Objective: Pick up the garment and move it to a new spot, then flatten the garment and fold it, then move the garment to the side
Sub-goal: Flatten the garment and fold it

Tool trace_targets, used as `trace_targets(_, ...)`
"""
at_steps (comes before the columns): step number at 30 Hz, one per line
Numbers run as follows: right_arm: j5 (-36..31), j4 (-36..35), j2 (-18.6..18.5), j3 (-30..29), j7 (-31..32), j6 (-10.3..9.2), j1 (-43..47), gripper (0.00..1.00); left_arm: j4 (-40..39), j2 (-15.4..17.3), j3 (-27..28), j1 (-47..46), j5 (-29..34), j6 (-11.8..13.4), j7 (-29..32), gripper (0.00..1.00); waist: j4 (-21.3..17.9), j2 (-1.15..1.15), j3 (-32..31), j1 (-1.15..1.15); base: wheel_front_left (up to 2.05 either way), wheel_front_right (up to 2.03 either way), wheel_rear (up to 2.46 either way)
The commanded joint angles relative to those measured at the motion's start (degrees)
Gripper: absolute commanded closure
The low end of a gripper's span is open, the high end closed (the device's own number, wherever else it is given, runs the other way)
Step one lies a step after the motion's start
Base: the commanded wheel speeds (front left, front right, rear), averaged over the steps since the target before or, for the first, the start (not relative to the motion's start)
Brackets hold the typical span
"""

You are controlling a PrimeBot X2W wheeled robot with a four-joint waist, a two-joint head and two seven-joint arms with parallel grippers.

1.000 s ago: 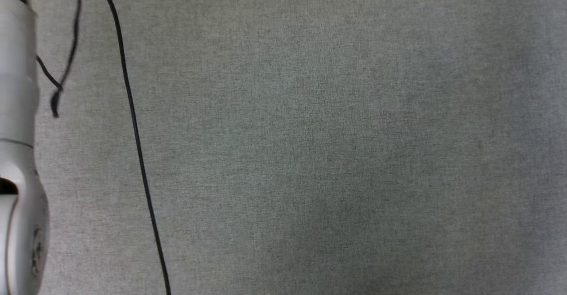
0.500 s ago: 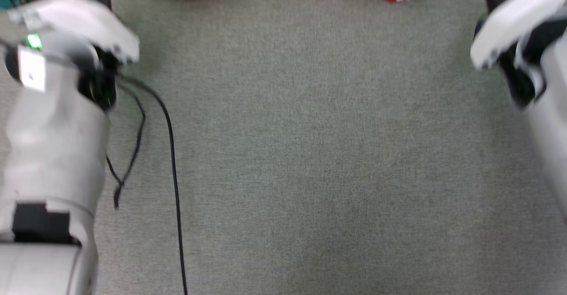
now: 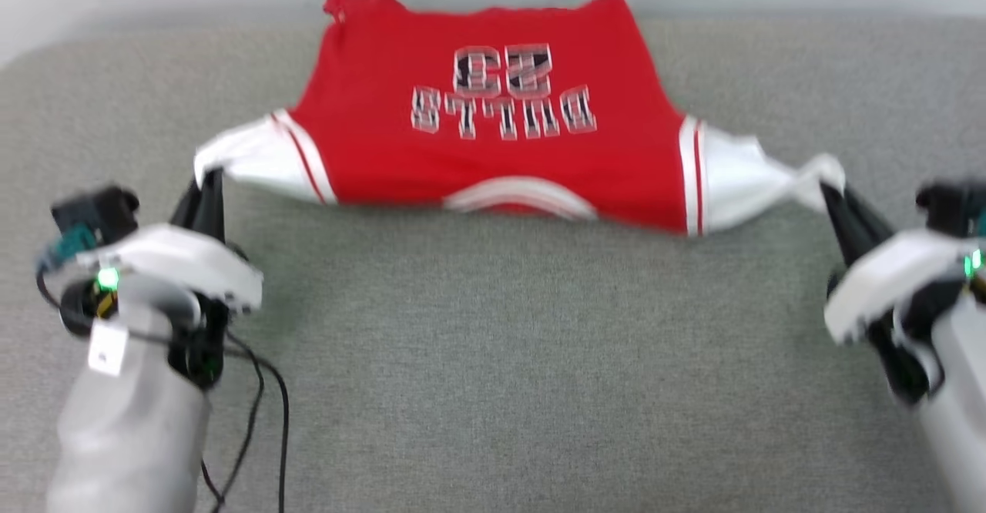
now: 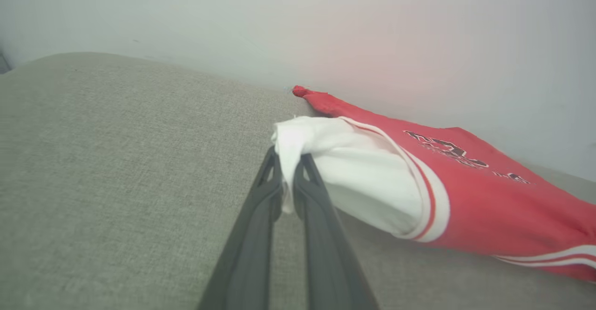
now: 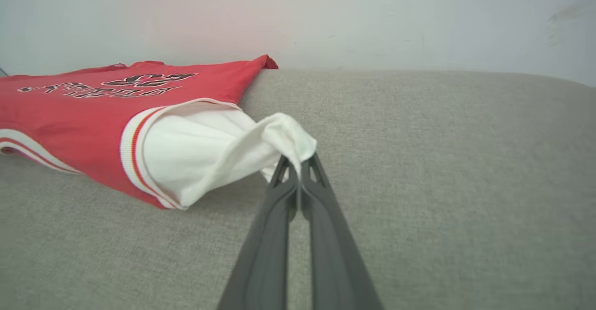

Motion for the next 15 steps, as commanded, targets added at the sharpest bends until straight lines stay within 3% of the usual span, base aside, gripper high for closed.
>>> trace_targets(1, -0.59, -1.92, -0.38, -2.08, 0.78, -0.1, 5.09, 1.0, -2.97, 0.15, 0.58, 4.48, -0.39, 1.29, -0.36, 1.0, 0.39, 0.0, -3.32, 0.01, 0.0, 0.0, 0.0)
trace_targets(6, -4.06, -9.03, 1.78, -8.18, 5.1, -0.1, 17.36, 1.0, -13.18, 0.15, 1.17, 16.93, -0.86, 5.54, 1.17, 1.0, 0.33, 0.0, -6.91, 0.01, 0.0, 0.0, 0.0)
trace_targets(12, -8.88, -20.44, 7.27, -16.09, 12.56, -0.1, 32.65, 1.0, -27.66, 0.25, 1.73, 32.21, -1.87, 11.64, 5.89, 1.0, 0.5, 0.0, -10.16, 0.01, 0.0, 0.0, 0.0)
trace_targets(15, -10.35, -25.03, 9.35, -18.29, 15.37, -0.1, 37.58, 1.0, -32.35, 0.4, 2.05, 36.87, -2.08, 13.52, 7.24, 1.0, 0.52, 0.0, -11.15, 0.01, 0.0, 0.0, 0.0)
